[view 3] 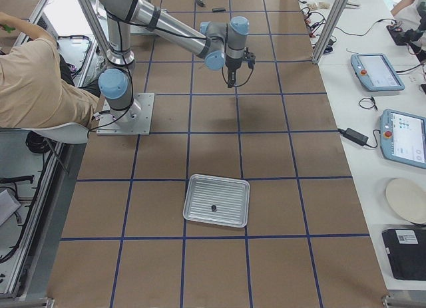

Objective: Place bearing gear from tray to pile

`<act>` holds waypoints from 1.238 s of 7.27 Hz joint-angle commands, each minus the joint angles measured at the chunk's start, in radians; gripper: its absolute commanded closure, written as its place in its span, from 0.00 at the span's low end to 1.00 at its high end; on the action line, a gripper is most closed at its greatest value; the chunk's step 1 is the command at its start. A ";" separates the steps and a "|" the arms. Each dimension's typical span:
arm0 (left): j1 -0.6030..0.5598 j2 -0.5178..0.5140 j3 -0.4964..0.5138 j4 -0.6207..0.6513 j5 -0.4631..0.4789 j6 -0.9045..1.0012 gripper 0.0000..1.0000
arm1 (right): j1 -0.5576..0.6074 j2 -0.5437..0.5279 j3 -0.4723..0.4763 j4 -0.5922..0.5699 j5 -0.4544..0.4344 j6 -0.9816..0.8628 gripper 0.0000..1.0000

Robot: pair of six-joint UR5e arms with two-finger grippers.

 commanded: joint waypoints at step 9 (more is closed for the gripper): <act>-0.105 -0.084 -0.071 0.124 -0.007 -0.133 0.00 | -0.110 -0.005 -0.014 -0.038 0.070 -0.202 0.00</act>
